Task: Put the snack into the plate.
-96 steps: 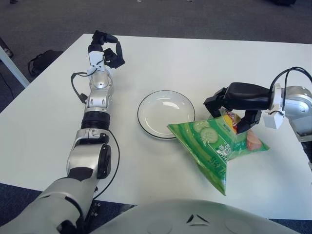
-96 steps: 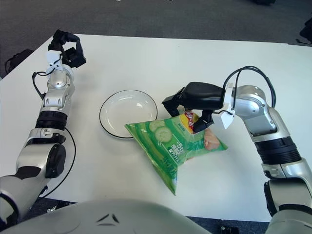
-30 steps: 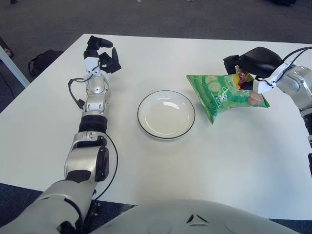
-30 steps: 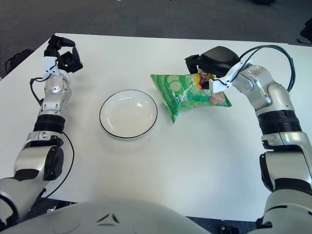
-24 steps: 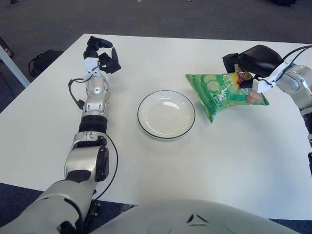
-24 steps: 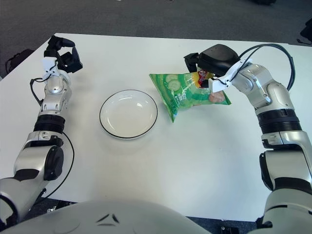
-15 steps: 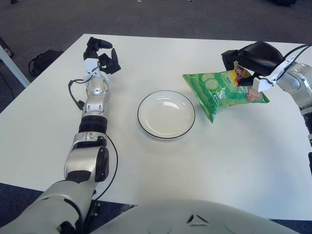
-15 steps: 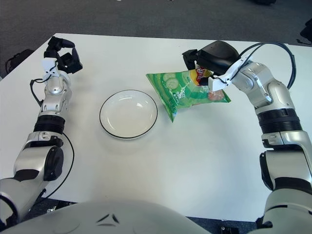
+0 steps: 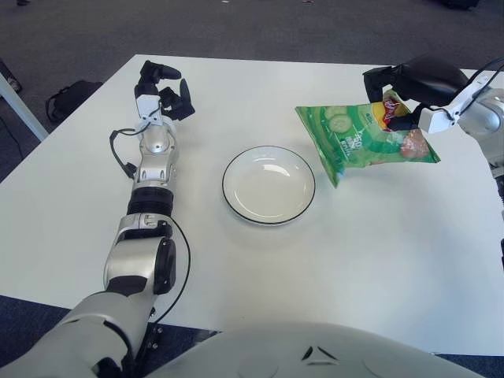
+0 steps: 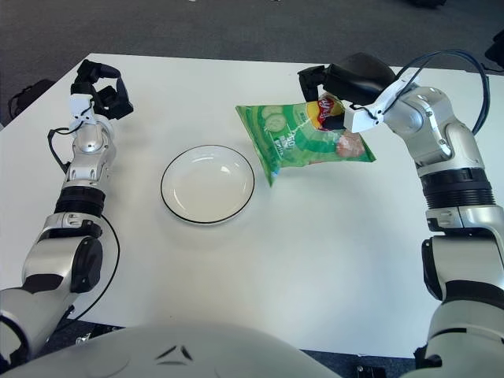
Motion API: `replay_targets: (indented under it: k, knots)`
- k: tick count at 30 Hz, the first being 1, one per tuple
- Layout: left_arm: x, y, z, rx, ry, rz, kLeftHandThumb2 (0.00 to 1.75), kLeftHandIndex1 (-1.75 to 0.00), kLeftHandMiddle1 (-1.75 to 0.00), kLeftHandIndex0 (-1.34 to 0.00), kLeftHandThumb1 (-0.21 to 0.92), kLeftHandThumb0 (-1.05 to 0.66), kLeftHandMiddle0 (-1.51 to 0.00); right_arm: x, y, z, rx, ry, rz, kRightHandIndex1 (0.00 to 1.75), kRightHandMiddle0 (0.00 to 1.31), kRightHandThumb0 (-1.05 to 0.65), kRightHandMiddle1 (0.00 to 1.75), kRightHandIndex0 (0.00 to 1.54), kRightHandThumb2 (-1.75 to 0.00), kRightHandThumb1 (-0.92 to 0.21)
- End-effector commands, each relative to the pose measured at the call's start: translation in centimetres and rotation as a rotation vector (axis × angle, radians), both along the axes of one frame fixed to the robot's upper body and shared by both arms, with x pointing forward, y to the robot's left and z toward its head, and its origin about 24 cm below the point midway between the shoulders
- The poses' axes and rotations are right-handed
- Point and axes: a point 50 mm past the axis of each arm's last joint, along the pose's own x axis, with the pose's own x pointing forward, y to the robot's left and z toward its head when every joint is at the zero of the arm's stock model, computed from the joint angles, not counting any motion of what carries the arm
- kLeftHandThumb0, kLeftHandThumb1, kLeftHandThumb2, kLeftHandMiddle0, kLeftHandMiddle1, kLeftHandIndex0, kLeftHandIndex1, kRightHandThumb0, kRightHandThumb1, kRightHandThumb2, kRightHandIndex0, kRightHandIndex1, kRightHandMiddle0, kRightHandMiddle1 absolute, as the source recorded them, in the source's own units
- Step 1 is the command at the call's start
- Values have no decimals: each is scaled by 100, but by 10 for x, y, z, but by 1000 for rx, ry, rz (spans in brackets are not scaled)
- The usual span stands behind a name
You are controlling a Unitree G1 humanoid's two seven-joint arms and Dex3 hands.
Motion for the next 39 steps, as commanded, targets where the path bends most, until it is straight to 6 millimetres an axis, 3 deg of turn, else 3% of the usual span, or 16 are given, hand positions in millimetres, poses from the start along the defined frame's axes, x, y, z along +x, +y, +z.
replay_targets:
  k: [1,5,12,17,20,29,39]
  knots:
    - [-1,3,-2,-4,9,20,115,-175,-175,-51,45,-44,-101,-4,-6,12,56,-15,10,175,7,-62,147,18,-78,-53]
    - [-1,4,-2,-8,14,23,114,-175,-175,-50,46,-44,-102,-3,-10,13,142,19,-10,136,1,-81,127,4,-61,-59]
    - [-2,5,-3,-8,15,22,114,-175,-175,-50,46,-44,-104,-8,-10,19,179,73,-9,91,0,-87,104,0,-54,-60]
    - [-3,6,-4,12,14,29,117,-175,-175,-52,43,-44,-105,-12,-7,26,94,87,1,35,0,-93,67,0,-48,-65]
    - [-4,6,-4,17,15,34,119,-175,-175,-53,42,-45,-106,-13,-7,26,55,99,-1,14,0,-95,50,0,-45,-68]
    - [-5,7,-5,15,20,38,124,-175,-175,-57,38,-46,-107,-15,-7,27,19,108,7,0,0,-95,18,0,-39,-70]
    - [-5,7,-5,21,15,46,125,-175,-175,-57,37,-46,-104,-18,-1,27,30,99,-4,0,0,-96,10,0,-32,-74]
